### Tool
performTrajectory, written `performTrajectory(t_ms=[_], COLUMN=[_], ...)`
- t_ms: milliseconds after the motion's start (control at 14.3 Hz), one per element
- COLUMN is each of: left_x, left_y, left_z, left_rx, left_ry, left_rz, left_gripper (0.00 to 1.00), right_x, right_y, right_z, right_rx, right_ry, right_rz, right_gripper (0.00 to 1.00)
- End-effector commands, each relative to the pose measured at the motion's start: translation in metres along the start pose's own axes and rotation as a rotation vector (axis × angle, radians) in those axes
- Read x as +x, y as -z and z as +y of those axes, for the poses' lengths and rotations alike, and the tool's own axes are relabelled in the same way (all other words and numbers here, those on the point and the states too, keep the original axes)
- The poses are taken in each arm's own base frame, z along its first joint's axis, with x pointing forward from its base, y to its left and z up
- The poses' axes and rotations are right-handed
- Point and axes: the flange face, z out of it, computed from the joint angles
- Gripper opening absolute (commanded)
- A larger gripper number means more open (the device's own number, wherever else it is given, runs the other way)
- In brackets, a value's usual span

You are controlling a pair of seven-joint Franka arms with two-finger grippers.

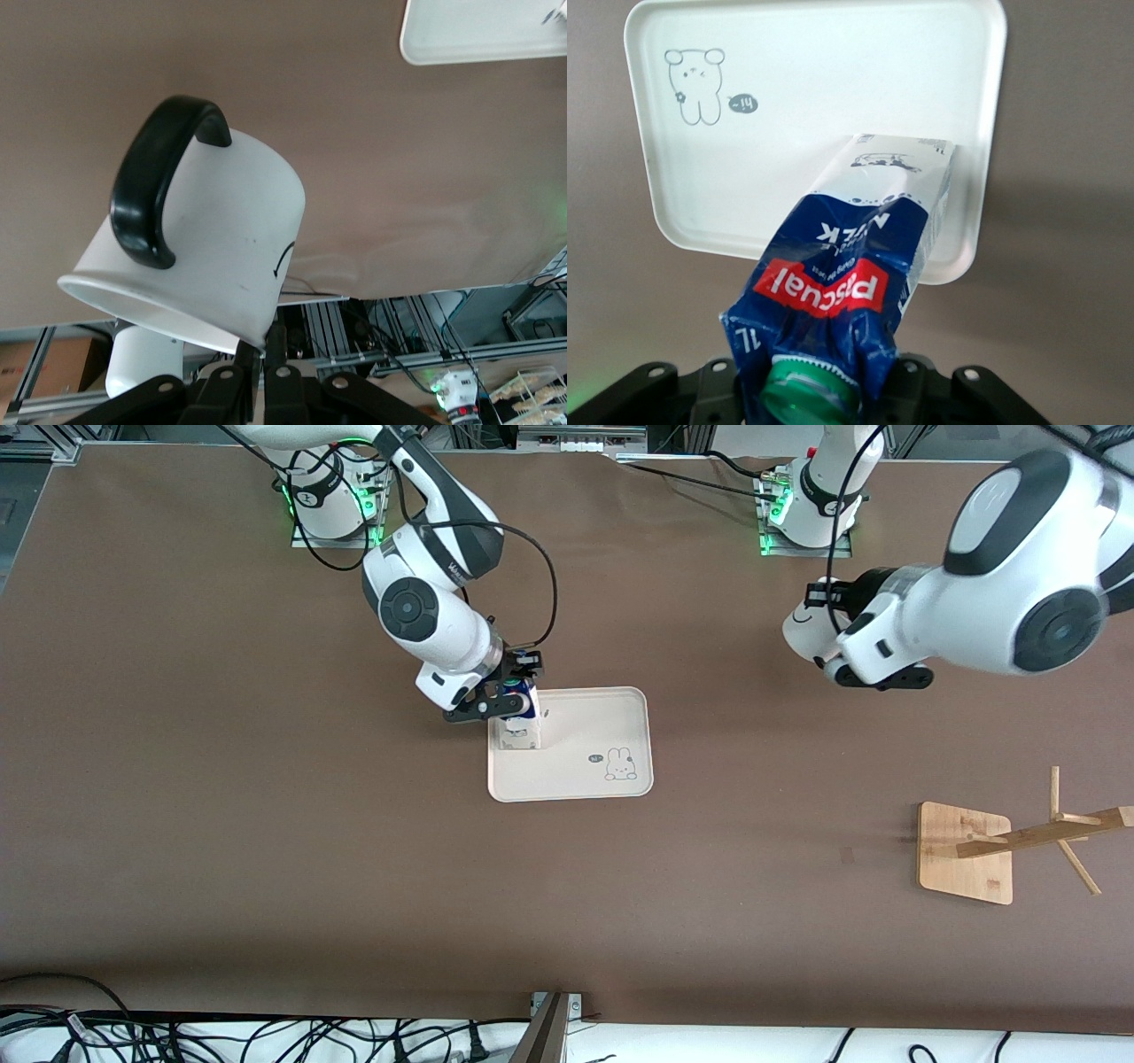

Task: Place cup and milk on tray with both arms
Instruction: 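Carry the milk carton onto the tray with the right gripper, then release the carton and withdraw the right gripper while the left gripper carries the mug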

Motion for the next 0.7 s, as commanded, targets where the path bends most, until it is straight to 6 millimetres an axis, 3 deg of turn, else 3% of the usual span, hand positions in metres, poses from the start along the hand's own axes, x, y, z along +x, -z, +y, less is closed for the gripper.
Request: performTrajectory(t_ms=[0,70,140,210,350,491,631], left_x=[0.030,0.042,0.052,0.061,0.087,0.117,0.131], left_y=[-0.013,-0.016,-0.021,-0.028,-0.041,-0.047,-0.056], left_z=[0.006,0.005,0.006,0.012,0.037,0.055,0.079], left_rx=[0.023,0.018,0.010,0.010,0.022,0.002,-0.029], left_ry=[0.082,0.117,0.160,0.203,0.229,0.293,0.332], left_rz=[-0.072,-0.085,-0.103,-0.115,-0.121,-0.105,-0.101], left_gripper=[0.00,0.00,0.00,0.00,0.00,0.00,0.00], right_x=[0.001,0.002,0.003,0.005,0.008,0.015,0.022], right_y=[-0.001,0.000,-0.001,0.002,0.010,0.039,0.073], right_z=[-0.004,-0.003,-0.002,0.001,0.002,0.001,0.000], right_rx=[0.001,0.001,0.002,0.004,-0.002,-0.011,-0.022], right_ry=[0.026,0.037,0.044,0.039,0.038,0.030,0.027], right_rz=[-0.015,-0.015,-0.018,-0.013,-0.018,-0.036,-0.055], right_gripper=[0.45,0.45,0.61,1.00,1.00,1.00,1.00])
